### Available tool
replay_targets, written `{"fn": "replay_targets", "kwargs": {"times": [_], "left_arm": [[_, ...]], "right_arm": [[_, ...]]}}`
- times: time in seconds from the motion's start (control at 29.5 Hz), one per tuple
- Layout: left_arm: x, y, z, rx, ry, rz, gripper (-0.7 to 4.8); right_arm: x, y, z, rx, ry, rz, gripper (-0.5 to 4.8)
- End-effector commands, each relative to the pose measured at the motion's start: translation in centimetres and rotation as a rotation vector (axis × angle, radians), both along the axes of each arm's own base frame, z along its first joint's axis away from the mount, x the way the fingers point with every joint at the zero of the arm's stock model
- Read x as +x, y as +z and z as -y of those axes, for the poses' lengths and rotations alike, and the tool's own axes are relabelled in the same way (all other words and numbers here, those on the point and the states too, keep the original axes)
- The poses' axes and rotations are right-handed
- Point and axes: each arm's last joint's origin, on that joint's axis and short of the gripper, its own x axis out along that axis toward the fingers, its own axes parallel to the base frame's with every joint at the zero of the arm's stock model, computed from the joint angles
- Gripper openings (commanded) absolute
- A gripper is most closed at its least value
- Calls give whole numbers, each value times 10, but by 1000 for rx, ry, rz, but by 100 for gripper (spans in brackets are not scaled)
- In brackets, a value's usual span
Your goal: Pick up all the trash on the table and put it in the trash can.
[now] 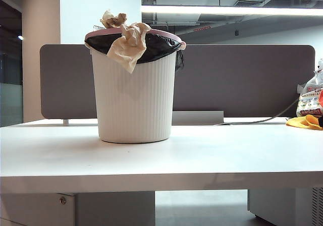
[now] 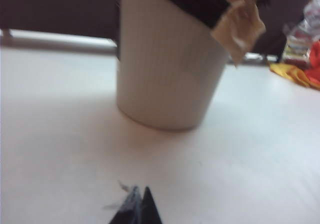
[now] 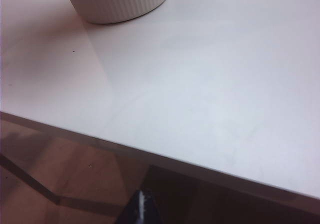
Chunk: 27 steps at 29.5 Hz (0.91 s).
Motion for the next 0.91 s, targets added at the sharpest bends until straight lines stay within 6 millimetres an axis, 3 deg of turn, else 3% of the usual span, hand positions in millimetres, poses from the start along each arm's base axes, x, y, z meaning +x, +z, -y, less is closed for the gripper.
{"fn": "replay_targets", "kwargs": {"times": [0.03, 0.3, 0.61, 0.91], "left_arm": [[-2, 6, -10, -11, 87, 72, -5], [-4, 12, -32, -12, 303, 147, -5], [-5, 11, -38, -7, 378, 136, -5], [-5, 11, -38, -7, 377, 131, -5]], "right_arm": [[0, 0, 0, 2, -3, 8, -8], [-7, 12, 6, 40, -36, 134, -8], [-13, 35, 23, 87, -183, 392, -8], [-13, 34, 27, 77, -227, 390, -8]]}}
